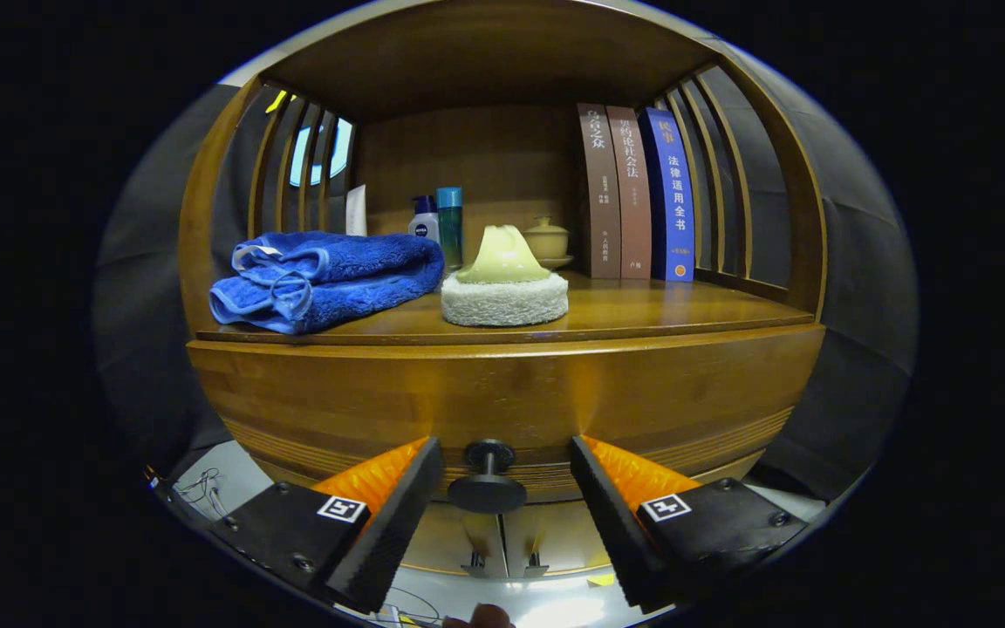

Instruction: Pull open the drawer, take out the items inside it, and place them on the countertop above the cabinet.

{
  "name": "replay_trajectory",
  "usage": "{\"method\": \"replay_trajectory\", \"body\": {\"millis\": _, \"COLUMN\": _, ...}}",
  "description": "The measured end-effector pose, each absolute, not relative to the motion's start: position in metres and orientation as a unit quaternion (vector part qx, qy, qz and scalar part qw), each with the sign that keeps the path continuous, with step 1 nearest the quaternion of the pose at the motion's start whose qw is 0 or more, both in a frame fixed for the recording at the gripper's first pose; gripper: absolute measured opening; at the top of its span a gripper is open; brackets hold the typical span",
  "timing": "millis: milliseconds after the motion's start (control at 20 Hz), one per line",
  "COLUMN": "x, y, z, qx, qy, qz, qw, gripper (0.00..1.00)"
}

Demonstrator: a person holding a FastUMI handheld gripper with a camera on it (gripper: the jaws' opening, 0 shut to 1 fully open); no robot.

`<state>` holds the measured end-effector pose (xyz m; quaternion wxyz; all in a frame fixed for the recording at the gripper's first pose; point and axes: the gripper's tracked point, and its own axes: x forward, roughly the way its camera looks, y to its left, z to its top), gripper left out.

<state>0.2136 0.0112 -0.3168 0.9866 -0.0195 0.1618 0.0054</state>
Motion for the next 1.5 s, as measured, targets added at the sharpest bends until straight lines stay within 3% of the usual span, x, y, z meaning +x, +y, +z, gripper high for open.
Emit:
{"method": "replay_trajectory", "body": {"millis": 450, "x": 0.183, "y": 0.010, "z": -0.286, "qx": 0.013, "qy": 0.136, "qz": 0.001, "qw": 0.991, "gripper": 0.98}}
{"method": "replay_trajectory", "body": {"millis": 900, "x": 0.111, "y": 0.005, "z": -0.136, "qx": -0.010, "qy": 0.020, "qz": -0.004, "qw": 1.000, "gripper": 0.98}}
{"method": "replay_trajectory", "body": {"millis": 1150, "x": 0.077, "y": 0.002, "z": -0.068, "qx": -0.023, "qy": 0.003, "qz": -0.013, "qw": 1.000, "gripper": 0.98}}
{"method": "replay_trajectory", "body": {"millis": 1500, "x": 0.042, "y": -0.014, "z": -0.028, "qx": -0.019, "qy": 0.002, "qz": -0.028, "qw": 0.999, "gripper": 0.97}}
